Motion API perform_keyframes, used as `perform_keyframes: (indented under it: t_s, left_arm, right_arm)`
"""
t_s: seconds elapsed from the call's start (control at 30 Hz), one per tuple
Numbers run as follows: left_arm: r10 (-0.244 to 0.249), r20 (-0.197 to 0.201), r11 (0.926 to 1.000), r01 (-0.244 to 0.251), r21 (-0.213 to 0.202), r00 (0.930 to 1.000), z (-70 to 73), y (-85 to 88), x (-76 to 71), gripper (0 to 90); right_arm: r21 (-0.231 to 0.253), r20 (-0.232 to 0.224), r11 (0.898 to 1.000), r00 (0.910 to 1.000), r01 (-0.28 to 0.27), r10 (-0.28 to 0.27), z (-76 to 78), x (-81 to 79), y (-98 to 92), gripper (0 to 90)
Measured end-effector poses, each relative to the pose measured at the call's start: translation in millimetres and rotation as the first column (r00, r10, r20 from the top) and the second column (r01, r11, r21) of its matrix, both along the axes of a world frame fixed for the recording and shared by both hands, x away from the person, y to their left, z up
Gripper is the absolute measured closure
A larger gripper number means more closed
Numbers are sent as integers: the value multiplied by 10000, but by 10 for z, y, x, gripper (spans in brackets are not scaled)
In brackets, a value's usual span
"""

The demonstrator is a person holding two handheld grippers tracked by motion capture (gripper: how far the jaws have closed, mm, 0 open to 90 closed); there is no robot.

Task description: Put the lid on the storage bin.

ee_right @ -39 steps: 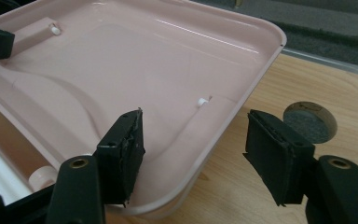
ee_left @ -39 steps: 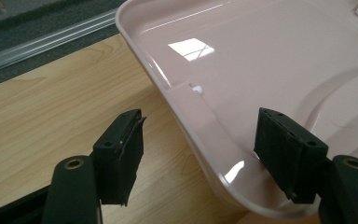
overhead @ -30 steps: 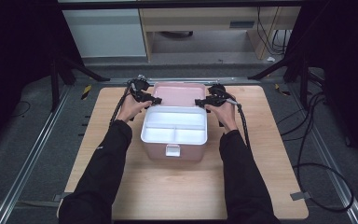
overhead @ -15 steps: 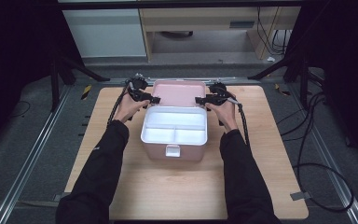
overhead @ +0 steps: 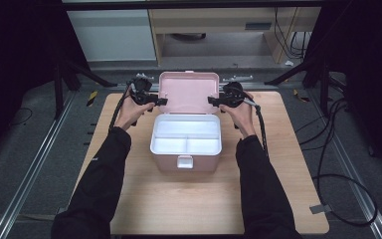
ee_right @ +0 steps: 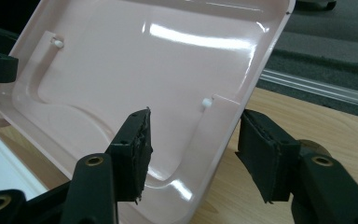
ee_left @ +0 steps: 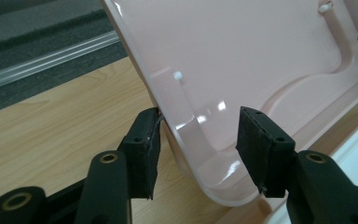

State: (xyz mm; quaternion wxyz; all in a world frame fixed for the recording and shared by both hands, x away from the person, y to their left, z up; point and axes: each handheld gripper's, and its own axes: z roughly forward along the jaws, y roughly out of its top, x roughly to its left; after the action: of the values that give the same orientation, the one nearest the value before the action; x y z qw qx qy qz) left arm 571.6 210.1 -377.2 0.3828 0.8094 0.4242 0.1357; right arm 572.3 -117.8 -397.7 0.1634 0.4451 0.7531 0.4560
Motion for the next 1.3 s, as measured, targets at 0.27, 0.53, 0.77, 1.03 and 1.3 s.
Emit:
perform_keyframes:
  t_s: [0.27, 0.53, 0.77, 1.03, 1.3]
  left_arm:
    - [-201, 338, 9995, 193, 246, 9992, 173, 25, -154, 500]
    - [-221, 649, 9996, 208, 192, 9976, 288, 50, -238, 503]
    - [-280, 934, 9995, 264, 181, 9952, 370, 42, -308, 503]
    - [-357, 1297, 9991, 321, 293, 9909, 466, 46, -388, 517]
    - [-354, 1772, 9991, 310, 275, 9835, 636, 58, -476, 542]
  right_arm:
    - [-520, 428, 9985, 9989, -188, 211, 234, -104, 48, 446]
    - [-705, 742, 9971, 9967, -279, 331, 371, -193, 72, 446]
    - [-662, 1005, 9974, 9943, -301, 366, 459, -265, 57, 449]
    - [-757, 1370, 9965, 9895, -353, 454, 594, -340, 42, 452]
    - [-759, 1734, 9964, 9836, -375, 503, 749, -437, 31, 468]
